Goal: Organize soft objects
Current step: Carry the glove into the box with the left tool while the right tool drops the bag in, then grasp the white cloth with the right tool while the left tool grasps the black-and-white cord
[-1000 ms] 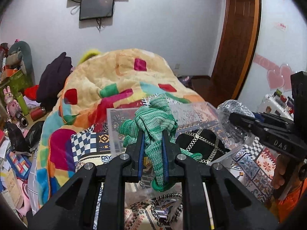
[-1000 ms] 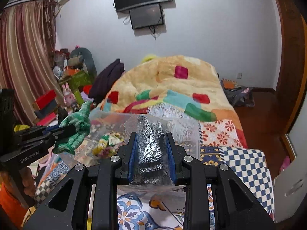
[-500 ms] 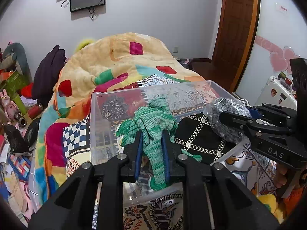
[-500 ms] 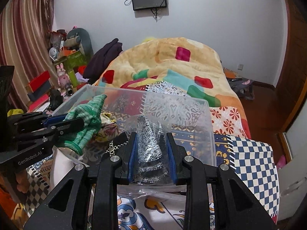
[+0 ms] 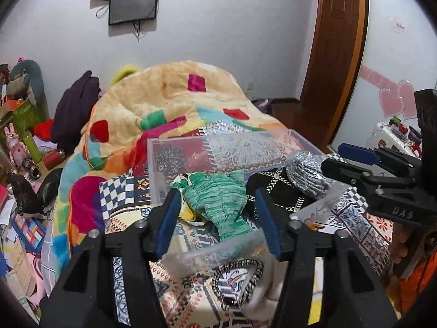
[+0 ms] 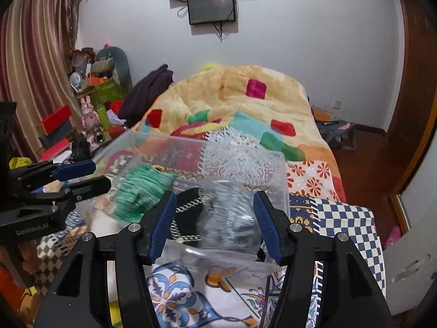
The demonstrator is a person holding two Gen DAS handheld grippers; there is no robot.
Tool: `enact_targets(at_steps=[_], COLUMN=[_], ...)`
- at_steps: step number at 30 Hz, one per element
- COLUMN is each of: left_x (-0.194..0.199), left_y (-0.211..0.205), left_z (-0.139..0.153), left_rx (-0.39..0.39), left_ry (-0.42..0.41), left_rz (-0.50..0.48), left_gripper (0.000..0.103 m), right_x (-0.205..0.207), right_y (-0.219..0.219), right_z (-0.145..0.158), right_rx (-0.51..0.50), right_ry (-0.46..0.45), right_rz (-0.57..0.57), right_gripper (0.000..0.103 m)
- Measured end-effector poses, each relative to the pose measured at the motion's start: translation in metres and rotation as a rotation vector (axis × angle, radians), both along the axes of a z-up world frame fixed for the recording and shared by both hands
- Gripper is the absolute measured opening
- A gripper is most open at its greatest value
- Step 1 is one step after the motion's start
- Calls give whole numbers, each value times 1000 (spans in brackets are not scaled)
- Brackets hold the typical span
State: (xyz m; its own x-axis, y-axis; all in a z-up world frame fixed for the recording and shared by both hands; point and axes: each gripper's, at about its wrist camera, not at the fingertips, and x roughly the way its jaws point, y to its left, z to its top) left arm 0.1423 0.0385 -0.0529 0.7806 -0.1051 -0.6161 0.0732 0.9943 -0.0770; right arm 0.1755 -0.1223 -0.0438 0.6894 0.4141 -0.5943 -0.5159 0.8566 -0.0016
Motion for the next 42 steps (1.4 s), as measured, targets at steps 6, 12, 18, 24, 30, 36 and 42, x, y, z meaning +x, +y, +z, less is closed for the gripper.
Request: enact_targets(at_steps=[6,12,18,24,30,36,42], left_x=[-22,-43,-52,-52,-46,-38,-49], left_y=[4,7,7,5,1,-4,-8], left_z=[5,-4,-23,-39,-48,-53,-43], left_rx=[-22,-31,-52,-70,-94,-114,-62], left_ry=[-13,11,55,98,139,172,110], left_rz=[-4,-6,-10,-29,-60,-88,-75], left_gripper=[62,63,62,61,44,21,7], right_x=[-24,-36,-38,-34,-33,-29,-37], right_y=[-4,3,26,39,48,55,55], right_z=[15,5,-23,-39,-51,-64,-59], right_rx=[48,60,2,-6,-18,-22,-41], right_ry=[-45,5,70,144,195,268,206], right_rz=[33,108,177,222,255,288,283], right_gripper=[71,71,71,71,68,37,13])
